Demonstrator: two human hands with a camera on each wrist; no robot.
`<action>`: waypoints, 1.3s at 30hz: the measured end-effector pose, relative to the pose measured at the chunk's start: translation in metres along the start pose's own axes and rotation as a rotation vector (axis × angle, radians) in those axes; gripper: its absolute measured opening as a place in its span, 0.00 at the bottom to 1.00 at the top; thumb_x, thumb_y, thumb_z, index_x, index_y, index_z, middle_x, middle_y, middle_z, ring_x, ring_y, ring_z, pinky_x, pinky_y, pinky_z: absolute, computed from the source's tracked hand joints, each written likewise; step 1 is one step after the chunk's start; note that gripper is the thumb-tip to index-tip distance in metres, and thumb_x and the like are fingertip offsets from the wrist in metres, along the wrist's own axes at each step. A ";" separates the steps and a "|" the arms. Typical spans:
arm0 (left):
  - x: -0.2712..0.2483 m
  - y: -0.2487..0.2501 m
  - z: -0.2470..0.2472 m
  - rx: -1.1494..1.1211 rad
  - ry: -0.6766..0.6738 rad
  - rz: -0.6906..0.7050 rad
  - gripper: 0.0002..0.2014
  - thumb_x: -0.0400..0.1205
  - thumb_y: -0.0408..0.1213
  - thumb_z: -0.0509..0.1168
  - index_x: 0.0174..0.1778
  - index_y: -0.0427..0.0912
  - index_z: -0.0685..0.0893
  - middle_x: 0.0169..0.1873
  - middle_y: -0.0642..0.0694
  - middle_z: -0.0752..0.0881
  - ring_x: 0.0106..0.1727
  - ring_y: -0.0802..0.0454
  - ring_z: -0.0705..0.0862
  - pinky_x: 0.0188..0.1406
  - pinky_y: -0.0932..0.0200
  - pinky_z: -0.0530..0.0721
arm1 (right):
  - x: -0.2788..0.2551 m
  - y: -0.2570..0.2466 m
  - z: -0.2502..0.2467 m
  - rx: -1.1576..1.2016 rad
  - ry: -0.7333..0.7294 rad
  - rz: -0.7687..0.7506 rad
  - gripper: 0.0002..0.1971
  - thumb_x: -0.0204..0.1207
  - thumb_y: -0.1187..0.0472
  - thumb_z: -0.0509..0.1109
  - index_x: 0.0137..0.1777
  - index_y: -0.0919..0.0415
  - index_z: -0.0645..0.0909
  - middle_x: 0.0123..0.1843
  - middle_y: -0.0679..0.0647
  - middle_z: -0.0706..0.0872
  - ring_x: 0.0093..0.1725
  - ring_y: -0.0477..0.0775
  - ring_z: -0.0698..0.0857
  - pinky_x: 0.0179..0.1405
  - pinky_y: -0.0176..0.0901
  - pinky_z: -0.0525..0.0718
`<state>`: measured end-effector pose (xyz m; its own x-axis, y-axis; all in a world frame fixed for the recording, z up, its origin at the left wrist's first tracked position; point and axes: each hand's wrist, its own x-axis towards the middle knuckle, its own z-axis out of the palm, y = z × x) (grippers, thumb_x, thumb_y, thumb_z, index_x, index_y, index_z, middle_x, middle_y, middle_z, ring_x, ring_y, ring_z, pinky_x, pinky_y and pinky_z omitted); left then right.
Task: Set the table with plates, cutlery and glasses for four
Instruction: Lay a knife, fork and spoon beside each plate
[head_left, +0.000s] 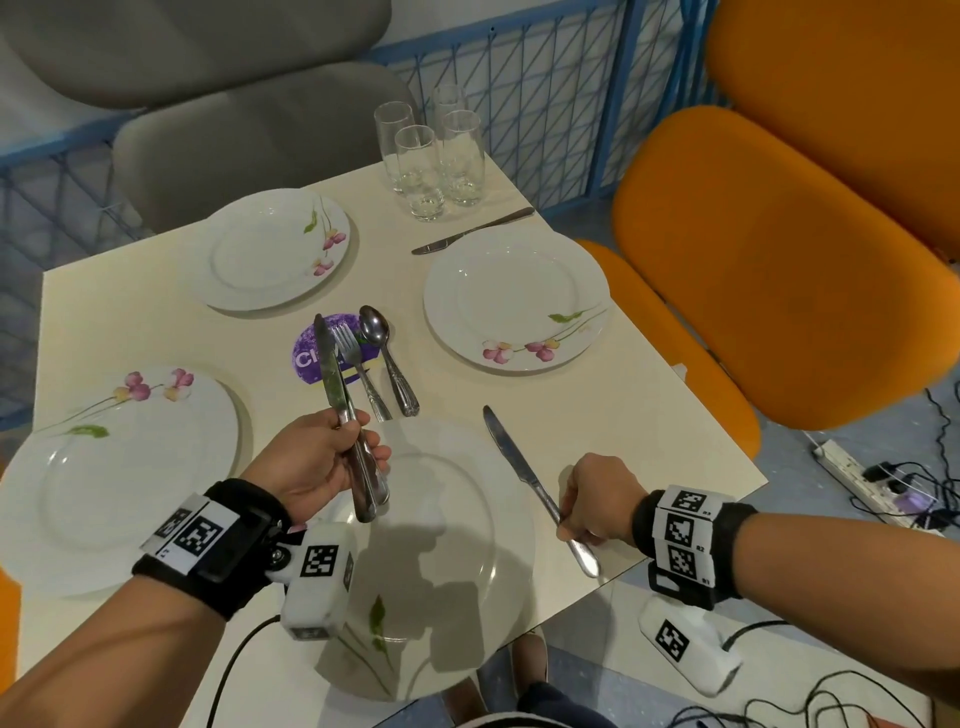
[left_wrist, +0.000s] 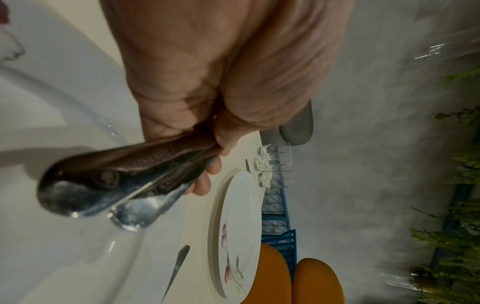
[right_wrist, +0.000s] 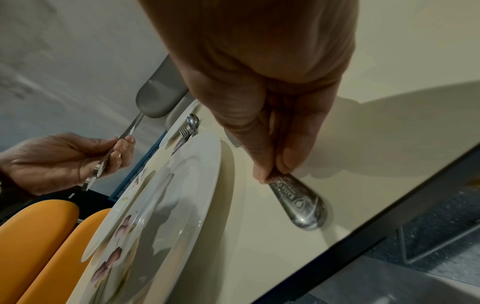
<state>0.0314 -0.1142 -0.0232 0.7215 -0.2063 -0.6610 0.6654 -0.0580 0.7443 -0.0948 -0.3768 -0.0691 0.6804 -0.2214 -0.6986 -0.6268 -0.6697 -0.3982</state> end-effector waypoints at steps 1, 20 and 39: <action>0.000 0.000 0.000 0.003 0.000 -0.002 0.08 0.88 0.26 0.52 0.52 0.31 0.76 0.37 0.36 0.79 0.41 0.39 0.84 0.44 0.44 0.84 | 0.000 0.001 0.001 0.009 -0.001 0.006 0.08 0.61 0.68 0.83 0.40 0.66 0.89 0.34 0.59 0.91 0.30 0.55 0.89 0.40 0.47 0.92; -0.014 -0.009 -0.014 -0.014 0.059 -0.003 0.08 0.88 0.28 0.53 0.51 0.34 0.77 0.42 0.35 0.84 0.42 0.41 0.87 0.30 0.52 0.87 | 0.013 -0.078 -0.048 -0.176 0.125 -0.237 0.07 0.71 0.65 0.76 0.43 0.71 0.88 0.39 0.63 0.91 0.38 0.61 0.91 0.44 0.53 0.91; -0.094 -0.062 -0.107 -0.260 0.263 0.155 0.04 0.83 0.32 0.63 0.50 0.36 0.79 0.36 0.42 0.82 0.34 0.49 0.84 0.33 0.56 0.85 | -0.007 -0.273 0.108 0.345 -0.580 -0.460 0.07 0.72 0.74 0.72 0.46 0.81 0.84 0.33 0.66 0.84 0.30 0.57 0.83 0.33 0.40 0.83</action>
<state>-0.0576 0.0133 -0.0177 0.8192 0.0655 -0.5697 0.5468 0.2103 0.8104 0.0301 -0.1164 -0.0193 0.6528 0.4879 -0.5794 -0.4788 -0.3269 -0.8148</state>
